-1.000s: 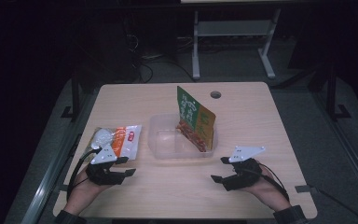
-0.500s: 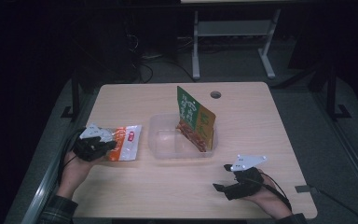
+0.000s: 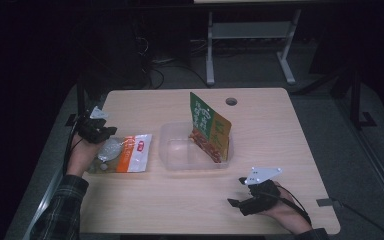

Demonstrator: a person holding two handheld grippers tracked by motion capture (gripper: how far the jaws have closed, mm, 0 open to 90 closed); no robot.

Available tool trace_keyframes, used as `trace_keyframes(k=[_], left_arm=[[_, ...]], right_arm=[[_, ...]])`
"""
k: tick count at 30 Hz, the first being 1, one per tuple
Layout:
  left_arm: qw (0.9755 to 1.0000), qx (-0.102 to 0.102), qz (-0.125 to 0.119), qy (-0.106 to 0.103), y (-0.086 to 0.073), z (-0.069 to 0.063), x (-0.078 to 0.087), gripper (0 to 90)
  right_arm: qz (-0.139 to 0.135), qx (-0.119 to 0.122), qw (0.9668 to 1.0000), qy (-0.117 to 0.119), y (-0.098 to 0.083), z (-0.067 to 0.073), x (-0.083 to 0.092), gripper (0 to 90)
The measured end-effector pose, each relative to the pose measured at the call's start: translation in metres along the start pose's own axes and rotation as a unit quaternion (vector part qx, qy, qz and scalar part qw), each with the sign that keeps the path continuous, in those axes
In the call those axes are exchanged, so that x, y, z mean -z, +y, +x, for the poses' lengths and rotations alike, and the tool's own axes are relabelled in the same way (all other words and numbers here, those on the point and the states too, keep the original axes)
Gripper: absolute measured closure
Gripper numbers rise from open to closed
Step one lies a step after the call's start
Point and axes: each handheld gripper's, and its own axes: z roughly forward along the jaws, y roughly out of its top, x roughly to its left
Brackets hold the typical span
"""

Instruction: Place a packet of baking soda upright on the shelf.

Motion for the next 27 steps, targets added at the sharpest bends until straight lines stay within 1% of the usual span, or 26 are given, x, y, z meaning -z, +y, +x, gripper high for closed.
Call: trace_keyframes(k=[1,2,3,6,8,11,12,14,16,19,20,23,24,26,27], left_arm=[[0.9999,-0.002,0.005,0.011,0.001,0.004,-0.006,89.8],[0.9999,0.002,0.004,0.013,0.0,0.007,-0.009,89.8],[0.9999,0.007,0.005,0.01,-0.001,0.011,-0.012,89.8],[0.9994,0.012,0.029,0.013,-0.008,0.017,-0.025,89.8],[0.999,0.018,0.039,0.01,-0.012,0.02,-0.03,89.8],[0.999,0.02,0.039,0.005,-0.017,0.022,-0.032,89.9],[0.9989,0.02,0.043,0.004,-0.019,0.022,-0.032,89.8],[0.9989,0.027,0.038,-0.002,-0.024,0.023,-0.03,89.9],[0.9986,0.032,0.042,-0.006,-0.027,0.023,-0.027,89.9],[0.9982,0.037,0.046,-0.005,-0.032,0.022,-0.02,89.9],[0.9982,0.035,0.048,-0.005,-0.034,0.021,-0.018,89.9],[0.9978,0.046,0.046,-0.007,-0.044,0.021,-0.011,89.9],[0.9978,0.045,0.048,-0.007,-0.047,0.022,-0.008,89.9],[0.9973,0.054,0.05,-0.007,-0.052,0.021,-0.004,89.9],[0.9971,0.052,0.055,-0.005,-0.057,0.021,0.0,89.9]], right_arm=[[0.0,0.001,1.0,-0.002,0.0,0.0,0.0,19.4],[-0.001,0.001,1.0,-0.002,0.0,0.0,0.0,19.4],[-0.002,0.001,1.0,-0.002,0.0,-0.001,0.0,19.4],[0.0,0.0,1.0,-0.002,-0.001,-0.001,0.001,19.4],[0.0,-0.001,1.0,-0.002,-0.002,-0.002,0.001,19.4],[0.0,-0.001,1.0,-0.003,-0.002,-0.002,0.001,19.4],[0.0,-0.001,1.0,-0.003,-0.002,-0.002,0.001,19.4],[0.0,-0.001,1.0,-0.004,-0.002,-0.002,0.001,19.5],[0.0,-0.002,1.0,-0.005,-0.002,-0.001,0.001,19.8],[0.001,-0.001,1.0,-0.007,-0.001,-0.001,0.001,19.8],[0.0,-0.001,1.0,-0.007,-0.001,0.0,0.001,19.8],[0.001,0.0,1.0,-0.008,-0.001,0.0,0.001,19.9],[0.001,0.0,1.0,-0.008,-0.001,0.0,0.001,19.9],[0.001,0.001,1.0,-0.008,-0.001,0.0,0.001,19.9],[0.001,0.001,1.0,-0.008,-0.001,0.0,0.001,19.9]])
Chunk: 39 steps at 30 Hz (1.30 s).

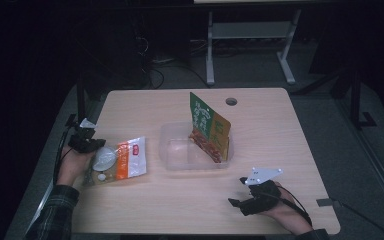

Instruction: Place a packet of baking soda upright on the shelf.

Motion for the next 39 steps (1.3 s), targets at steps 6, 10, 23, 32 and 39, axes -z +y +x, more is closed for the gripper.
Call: trace_keyframes(k=[6,10,23,32,39], left_arm=[[0.9999,0.012,0.003,-0.005,-0.019,-0.001,0.01,89.9],[0.9996,0.025,0.002,-0.016,-0.041,-0.006,0.023,89.9],[0.9965,0.049,-0.012,-0.066,-0.081,-0.033,0.052,89.8],[0.9932,0.033,-0.024,-0.109,-0.079,-0.065,0.056,89.8],[0.9914,0.01,-0.032,-0.126,-0.069,-0.082,0.053,89.8]], right_arm=[[0.0,-0.001,1.0,-0.001,0.0,0.0,0.0,20.1],[0.001,0.0,1.0,-0.002,0.0,0.0,-0.001,20.2],[0.0,0.006,1.0,-0.004,0.002,0.002,0.0,20.3],[-0.001,0.007,1.0,-0.003,0.002,0.002,0.001,20.3],[-0.002,0.009,1.0,-0.003,0.002,0.002,0.001,20.3]])
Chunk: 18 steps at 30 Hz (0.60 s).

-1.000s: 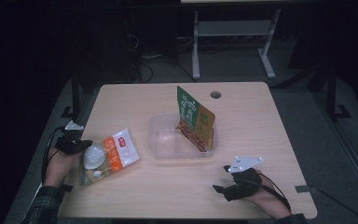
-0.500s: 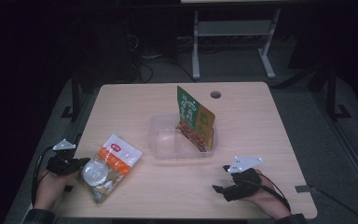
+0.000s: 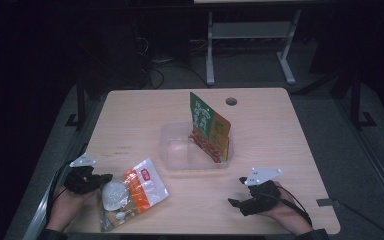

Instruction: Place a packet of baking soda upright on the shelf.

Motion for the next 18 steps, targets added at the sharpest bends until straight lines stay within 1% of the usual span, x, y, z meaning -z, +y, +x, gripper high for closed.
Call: trace_keyframes(k=[2,3,4,6,9,10,11,12,14,15,17,18], left_arm=[[1.0,-0.007,0.001,-0.004,0.002,-0.001,-0.002,89.7],[1.0,-0.006,-0.003,-0.005,0.004,-0.002,-0.002,89.1],[0.9999,-0.012,-0.002,-0.004,0.006,-0.002,0.0,84.3],[0.9997,-0.016,-0.016,-0.002,0.01,-0.002,0.005,78.8],[0.9992,-0.022,-0.03,-0.014,0.017,-0.004,0.012,68.1],[0.9989,-0.024,-0.034,-0.021,0.019,-0.007,0.013,64.4],[0.9986,-0.024,-0.035,-0.033,0.02,-0.01,0.013,61.4],[0.9983,-0.027,-0.035,-0.038,0.021,-0.012,0.012,57.7],[0.9974,-0.043,-0.029,-0.051,0.024,-0.021,0.006,50.3],[0.9971,-0.047,-0.027,-0.053,0.025,-0.024,0.002,46.2],[0.9964,-0.05,-0.021,-0.065,0.027,-0.028,-0.006,39.2],[0.9961,-0.057,-0.014,-0.066,0.028,-0.029,-0.009,36.0]], right_arm=[[0.0,0.0,1.0,0.0,0.0,0.0,0.0,20.4],[0.0,0.0,1.0,0.0,0.0,0.0,0.0,20.4],[0.001,-0.001,1.0,0.0,0.0,0.0,0.0,20.4],[0.001,-0.001,1.0,0.0,0.0,0.0,0.0,20.4],[0.001,-0.001,1.0,0.0,0.0,0.0,0.0,20.5],[0.002,-0.002,1.0,0.0,0.0,0.0,-0.001,20.5],[0.003,-0.001,1.0,0.0,0.0,0.0,-0.001,20.5],[0.002,-0.001,1.0,-0.001,0.0,0.0,0.0,20.5],[0.001,-0.002,1.0,-0.002,0.0,0.0,0.0,20.8],[0.001,-0.002,1.0,-0.002,0.0,0.0,0.0,20.8],[0.002,-0.001,1.0,-0.001,0.0,0.0,0.0,20.8],[0.003,-0.001,1.0,-0.001,0.0,0.0,0.0,20.8]])
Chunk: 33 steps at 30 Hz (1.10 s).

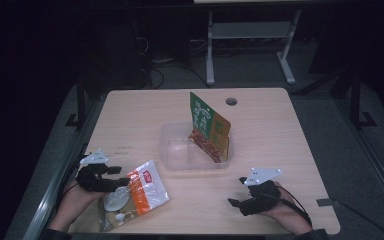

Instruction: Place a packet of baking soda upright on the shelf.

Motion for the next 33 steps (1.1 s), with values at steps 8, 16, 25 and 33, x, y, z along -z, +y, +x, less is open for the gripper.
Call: trace_keyframes(k=[8,16,25,33], left_arm=[[0.9991,-0.014,0.04,0.007,0.003,-0.005,-0.028,22.0],[0.9982,-0.011,0.058,-0.01,-0.004,0.001,-0.038,26.4],[0.9976,-0.013,0.063,-0.024,-0.005,0.002,-0.04,47.1],[0.996,-0.03,0.079,-0.029,-0.004,0.002,-0.039,77.5]], right_arm=[[0.003,0.001,1.0,-0.003,0.0,0.0,-0.001,20.8],[0.005,0.004,1.0,-0.003,0.0,0.0,-0.001,20.9],[0.004,0.005,1.0,-0.001,0.001,0.001,-0.001,21.0],[0.003,0.006,1.0,0.0,0.001,0.001,-0.002,21.0]])
